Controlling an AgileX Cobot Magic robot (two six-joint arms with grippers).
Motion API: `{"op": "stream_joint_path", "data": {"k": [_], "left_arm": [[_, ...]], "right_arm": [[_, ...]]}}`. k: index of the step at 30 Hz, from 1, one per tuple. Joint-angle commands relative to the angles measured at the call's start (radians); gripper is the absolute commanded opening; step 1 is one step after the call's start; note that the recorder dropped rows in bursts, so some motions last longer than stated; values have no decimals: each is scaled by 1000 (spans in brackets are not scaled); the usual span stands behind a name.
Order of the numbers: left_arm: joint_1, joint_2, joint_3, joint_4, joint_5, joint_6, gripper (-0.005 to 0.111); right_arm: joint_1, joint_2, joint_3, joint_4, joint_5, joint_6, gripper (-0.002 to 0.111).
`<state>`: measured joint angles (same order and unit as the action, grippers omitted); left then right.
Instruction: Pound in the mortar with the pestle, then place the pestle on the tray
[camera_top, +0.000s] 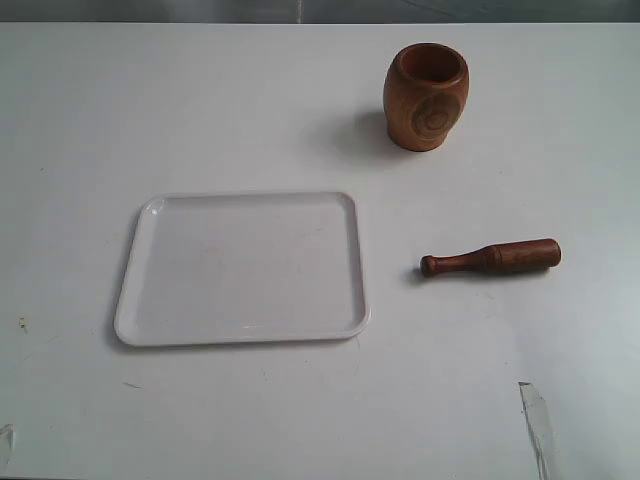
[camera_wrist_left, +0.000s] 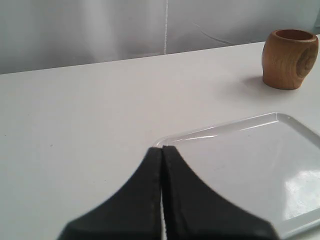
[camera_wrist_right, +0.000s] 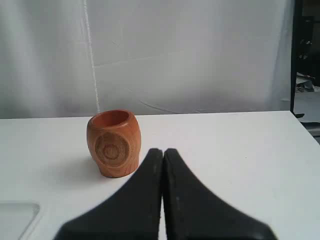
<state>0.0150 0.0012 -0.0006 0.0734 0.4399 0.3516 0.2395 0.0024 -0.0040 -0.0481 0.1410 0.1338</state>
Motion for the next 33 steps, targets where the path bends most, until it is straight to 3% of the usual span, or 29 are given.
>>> {"op": "stream_joint_path", "data": {"k": [1, 14, 19, 26, 33], "left_arm": [[-8, -1, 1, -7, -3, -8, 0], [-8, -1, 1, -7, -3, -8, 0], [-8, -1, 1, -7, -3, -8, 0], [-8, -1, 1, -7, -3, -8, 0], [-8, -1, 1, -7, -3, -8, 0]], "right_arm": [[-4, -2, 4, -28, -10, -8, 0], [-4, -2, 4, -27, -10, -6, 0], [-4, -2, 4, 76, -30, 5, 0], [-4, -2, 4, 166, -132, 5, 0], [-4, -2, 4, 212, -421, 76, 0]]}}
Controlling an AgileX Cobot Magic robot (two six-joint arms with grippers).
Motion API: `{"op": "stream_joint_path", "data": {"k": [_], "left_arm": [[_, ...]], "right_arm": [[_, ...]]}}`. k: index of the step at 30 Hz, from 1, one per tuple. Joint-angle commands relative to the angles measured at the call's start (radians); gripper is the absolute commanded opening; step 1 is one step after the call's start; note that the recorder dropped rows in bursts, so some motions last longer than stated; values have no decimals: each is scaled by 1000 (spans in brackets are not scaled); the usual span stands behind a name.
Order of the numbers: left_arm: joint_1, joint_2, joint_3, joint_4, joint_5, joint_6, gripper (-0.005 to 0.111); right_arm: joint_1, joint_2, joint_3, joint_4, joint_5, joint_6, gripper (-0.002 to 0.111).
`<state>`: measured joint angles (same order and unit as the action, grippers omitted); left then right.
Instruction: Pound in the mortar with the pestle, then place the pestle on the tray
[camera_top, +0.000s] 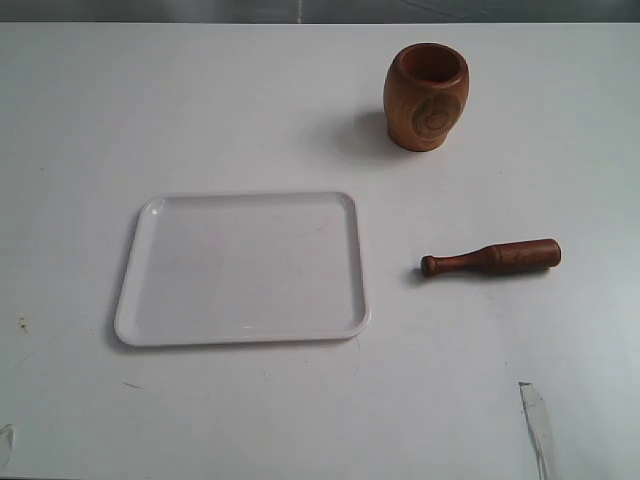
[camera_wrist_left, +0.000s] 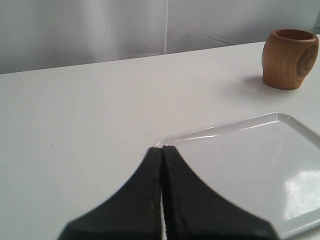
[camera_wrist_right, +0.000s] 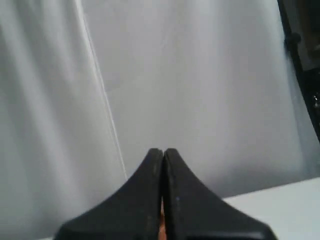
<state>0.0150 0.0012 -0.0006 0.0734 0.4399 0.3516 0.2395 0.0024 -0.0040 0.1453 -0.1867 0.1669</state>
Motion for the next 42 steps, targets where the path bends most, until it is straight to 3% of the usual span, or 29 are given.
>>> {"op": "stream_joint_path", "data": {"k": [1, 4, 7, 10, 13, 16, 28, 35, 42], "left_arm": [[-8, -1, 1, -7, -3, -8, 0], [-8, -1, 1, -7, -3, -8, 0], [-8, -1, 1, -7, -3, -8, 0], [-8, -1, 1, -7, -3, -8, 0], [-8, -1, 1, -7, -3, -8, 0], [-8, -1, 1, -7, -3, -8, 0], [-8, -1, 1, -7, -3, -8, 0], [-8, -1, 1, -7, -3, -8, 0], [-8, -1, 1, -7, -3, -8, 0]], "right_arm": [[-4, -2, -30, -12, -89, 43, 0], [-4, -2, -131, -106, -81, 43, 0], [-4, 13, -337, -316, 98, 43, 0], [-4, 176, -521, -435, 295, 35, 0], [-4, 357, -650, -430, 412, -90, 0], [13, 569, -756, -378, 568, -293, 0], [65, 1249, -1064, 182, 1090, -1037, 0], [93, 1505, -1081, 236, 1137, -1246, 0], [199, 1683, -1081, 200, 1130, -1382, 0]]}}
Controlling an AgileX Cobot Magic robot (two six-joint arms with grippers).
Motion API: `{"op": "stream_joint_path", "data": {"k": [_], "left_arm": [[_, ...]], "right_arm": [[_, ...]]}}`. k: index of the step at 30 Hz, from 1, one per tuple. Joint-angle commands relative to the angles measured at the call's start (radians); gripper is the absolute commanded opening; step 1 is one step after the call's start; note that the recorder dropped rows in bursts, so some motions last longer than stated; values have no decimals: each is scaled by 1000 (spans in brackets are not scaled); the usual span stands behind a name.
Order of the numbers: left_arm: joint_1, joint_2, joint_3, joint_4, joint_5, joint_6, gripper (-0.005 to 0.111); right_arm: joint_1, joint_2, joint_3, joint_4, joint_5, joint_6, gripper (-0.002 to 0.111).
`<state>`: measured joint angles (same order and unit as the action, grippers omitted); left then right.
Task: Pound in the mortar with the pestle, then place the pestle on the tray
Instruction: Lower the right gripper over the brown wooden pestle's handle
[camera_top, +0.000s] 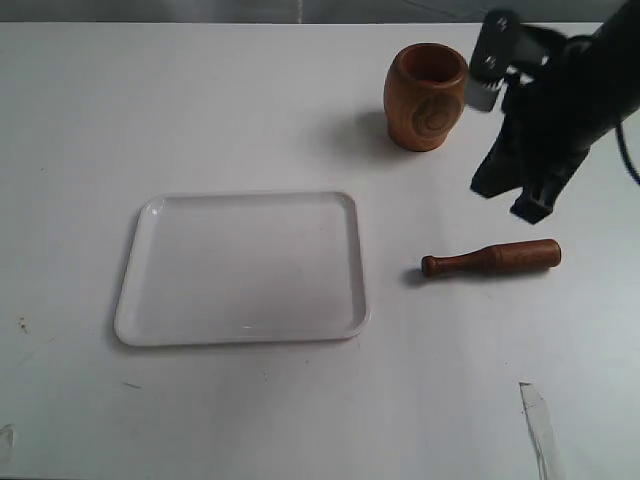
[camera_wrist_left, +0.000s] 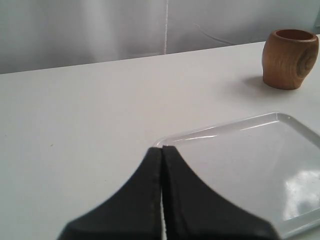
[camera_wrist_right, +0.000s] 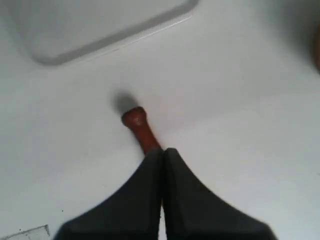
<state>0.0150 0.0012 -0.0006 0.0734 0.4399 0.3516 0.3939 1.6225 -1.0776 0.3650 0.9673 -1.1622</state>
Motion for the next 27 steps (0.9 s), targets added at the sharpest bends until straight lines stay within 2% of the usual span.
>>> {"op": "stream_joint_path", "data": {"k": [1, 7, 10, 14, 17, 27], "left_arm": [[-8, -1, 1, -7, -3, -8, 0], [-8, -1, 1, -7, -3, -8, 0], [-8, -1, 1, -7, -3, -8, 0], [-8, -1, 1, -7, -3, -8, 0], [-8, -1, 1, -7, -3, -8, 0], [-8, -1, 1, -7, -3, -8, 0]], "right_arm": [[57, 80, -7, -30, -41, -52, 0], [86, 122, -7, -51, -22, -52, 3], [86, 122, -7, -59, -13, -52, 16], [86, 132, -7, -64, -24, -52, 44], [86, 165, -7, -69, -24, -52, 54], [86, 259, -7, -94, -58, -63, 54]]}}
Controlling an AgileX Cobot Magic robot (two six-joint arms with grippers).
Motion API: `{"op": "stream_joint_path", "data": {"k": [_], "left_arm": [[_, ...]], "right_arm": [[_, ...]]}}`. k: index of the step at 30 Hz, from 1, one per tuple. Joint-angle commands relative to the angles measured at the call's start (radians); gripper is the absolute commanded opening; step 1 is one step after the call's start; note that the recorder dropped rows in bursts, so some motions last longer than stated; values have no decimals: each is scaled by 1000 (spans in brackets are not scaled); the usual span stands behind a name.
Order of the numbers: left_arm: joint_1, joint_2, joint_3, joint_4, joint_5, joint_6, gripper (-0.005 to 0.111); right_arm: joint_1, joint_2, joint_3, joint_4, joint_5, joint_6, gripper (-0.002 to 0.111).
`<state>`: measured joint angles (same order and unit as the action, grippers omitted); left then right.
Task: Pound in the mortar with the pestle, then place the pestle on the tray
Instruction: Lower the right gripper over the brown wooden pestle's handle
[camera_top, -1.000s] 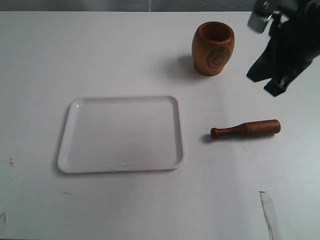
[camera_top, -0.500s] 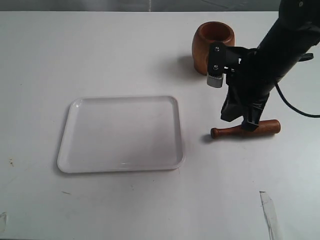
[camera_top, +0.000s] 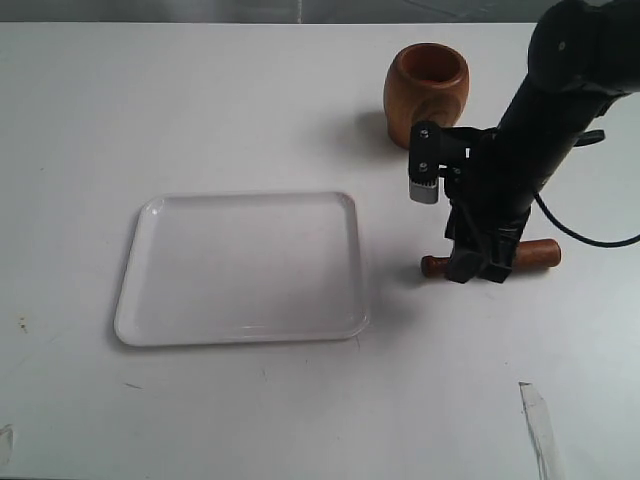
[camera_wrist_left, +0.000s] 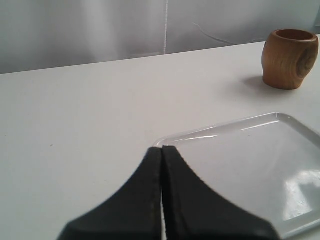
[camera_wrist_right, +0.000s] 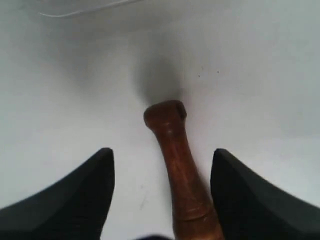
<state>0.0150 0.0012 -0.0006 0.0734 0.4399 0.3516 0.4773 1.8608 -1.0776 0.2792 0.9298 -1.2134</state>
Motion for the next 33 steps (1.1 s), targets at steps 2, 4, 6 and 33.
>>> {"op": "stream_joint_path", "data": {"k": [2, 4, 6, 33], "left_arm": [[-8, -1, 1, -7, -3, -8, 0], [-8, -1, 1, -7, -3, -8, 0], [-8, -1, 1, -7, -3, -8, 0], [-8, -1, 1, -7, -3, -8, 0]], "right_arm": [[2, 21, -7, -8, -33, -12, 53], [2, 21, -7, -8, -38, -12, 51], [2, 27, -7, -8, -38, -12, 49], [2, 54, 75, -72, -142, -19, 41]]}}
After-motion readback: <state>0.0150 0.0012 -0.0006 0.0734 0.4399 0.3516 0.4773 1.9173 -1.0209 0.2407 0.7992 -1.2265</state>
